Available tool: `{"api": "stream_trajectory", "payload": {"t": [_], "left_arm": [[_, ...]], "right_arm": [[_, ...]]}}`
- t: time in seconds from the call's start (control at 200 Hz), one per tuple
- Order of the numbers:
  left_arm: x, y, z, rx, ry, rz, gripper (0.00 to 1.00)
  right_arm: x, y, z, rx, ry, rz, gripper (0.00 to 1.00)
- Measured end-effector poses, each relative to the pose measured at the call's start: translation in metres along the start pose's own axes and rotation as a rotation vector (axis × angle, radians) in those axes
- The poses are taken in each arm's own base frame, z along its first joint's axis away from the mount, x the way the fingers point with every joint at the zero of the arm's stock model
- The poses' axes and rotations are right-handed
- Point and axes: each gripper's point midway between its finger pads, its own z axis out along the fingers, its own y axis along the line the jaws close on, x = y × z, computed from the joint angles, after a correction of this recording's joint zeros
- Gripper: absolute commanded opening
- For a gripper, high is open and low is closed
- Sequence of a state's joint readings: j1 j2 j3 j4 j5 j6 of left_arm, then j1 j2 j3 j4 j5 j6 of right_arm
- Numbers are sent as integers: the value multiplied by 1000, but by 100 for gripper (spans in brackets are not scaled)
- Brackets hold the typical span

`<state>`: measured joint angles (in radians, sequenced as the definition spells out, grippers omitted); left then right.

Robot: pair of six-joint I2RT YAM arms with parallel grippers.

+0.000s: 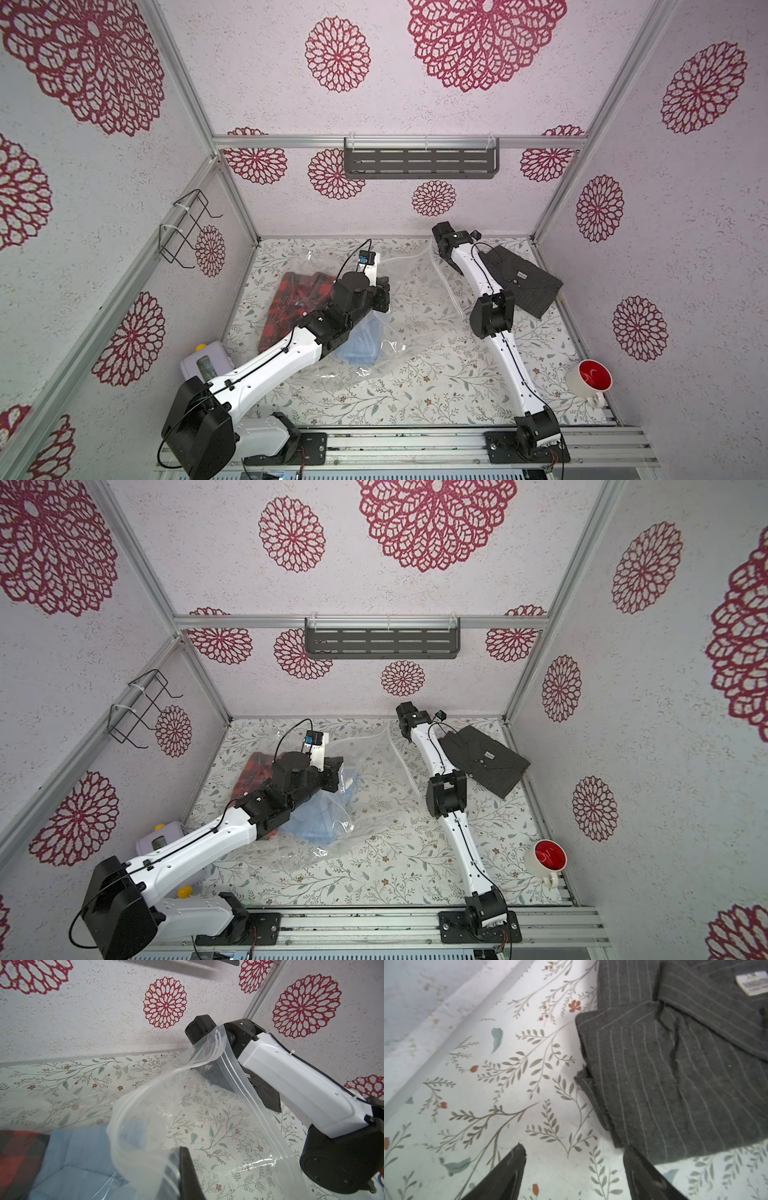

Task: Place the folded shirt into the vacuum bag
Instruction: Adjust the shirt at the center of the board.

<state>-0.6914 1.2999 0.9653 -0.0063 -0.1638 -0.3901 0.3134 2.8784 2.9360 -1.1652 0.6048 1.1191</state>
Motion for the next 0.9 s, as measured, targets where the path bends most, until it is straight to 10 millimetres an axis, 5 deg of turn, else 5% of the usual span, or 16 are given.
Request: {"api": "stream_trajectory", "payload": {"t": [0.285,0.655,0.901], "left_arm": [[1,1,-2,-1,1,4,0],[-4,1,-12,3,-15,7,0],[-4,1,-12,4,-15,6,0]], "right_arm": [[1,-12,19,38,20,0,70],[-6,-15,28,24,55,-13,23],[-2,-19,25,40,70,-28,5]]}}
